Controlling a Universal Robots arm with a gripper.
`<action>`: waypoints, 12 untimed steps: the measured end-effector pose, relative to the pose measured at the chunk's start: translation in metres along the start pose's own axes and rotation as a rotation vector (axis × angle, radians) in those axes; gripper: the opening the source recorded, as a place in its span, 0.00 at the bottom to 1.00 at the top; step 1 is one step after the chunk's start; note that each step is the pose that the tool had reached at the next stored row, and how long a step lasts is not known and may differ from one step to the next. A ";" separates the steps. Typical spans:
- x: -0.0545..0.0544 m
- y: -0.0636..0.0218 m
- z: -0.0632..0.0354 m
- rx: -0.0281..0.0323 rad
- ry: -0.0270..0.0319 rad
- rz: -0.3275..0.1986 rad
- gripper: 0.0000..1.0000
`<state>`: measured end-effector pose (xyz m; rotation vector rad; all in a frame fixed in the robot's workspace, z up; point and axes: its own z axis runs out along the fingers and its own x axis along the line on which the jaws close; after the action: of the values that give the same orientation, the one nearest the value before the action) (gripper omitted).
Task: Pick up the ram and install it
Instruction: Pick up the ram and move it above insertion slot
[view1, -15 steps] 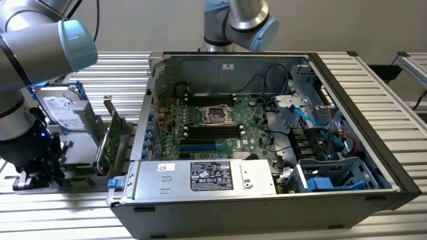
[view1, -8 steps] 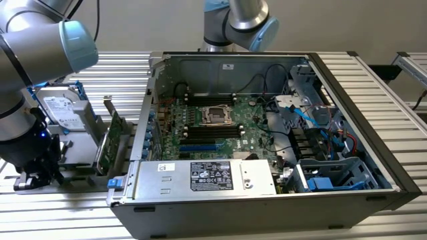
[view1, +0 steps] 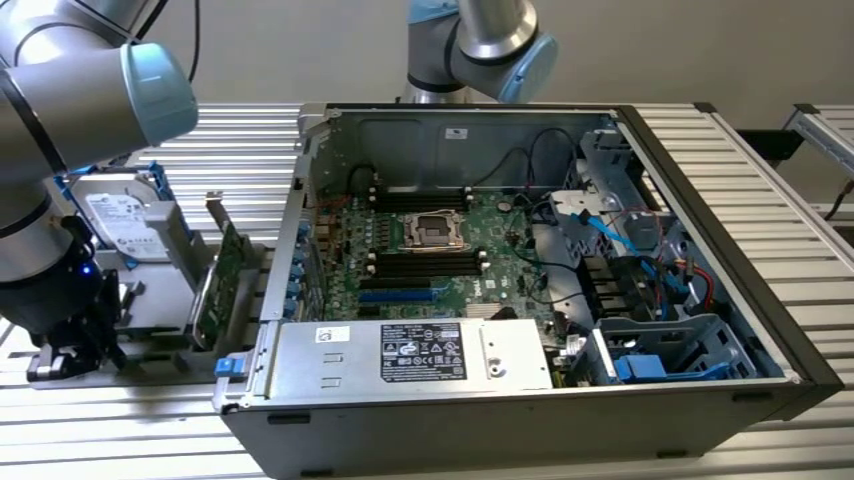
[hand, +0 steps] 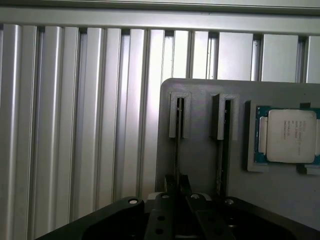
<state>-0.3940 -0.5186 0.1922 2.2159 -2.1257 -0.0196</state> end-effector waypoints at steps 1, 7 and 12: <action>0.000 0.0000 0.0002 -0.0005 0.0002 0.000 0.14; 0.000 -0.0001 0.0007 -0.0007 0.0002 0.000 0.14; 0.000 -0.0002 0.0014 -0.0007 0.0000 0.002 0.14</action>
<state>-0.3939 -0.5186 0.1908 2.2135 -2.1275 -0.0202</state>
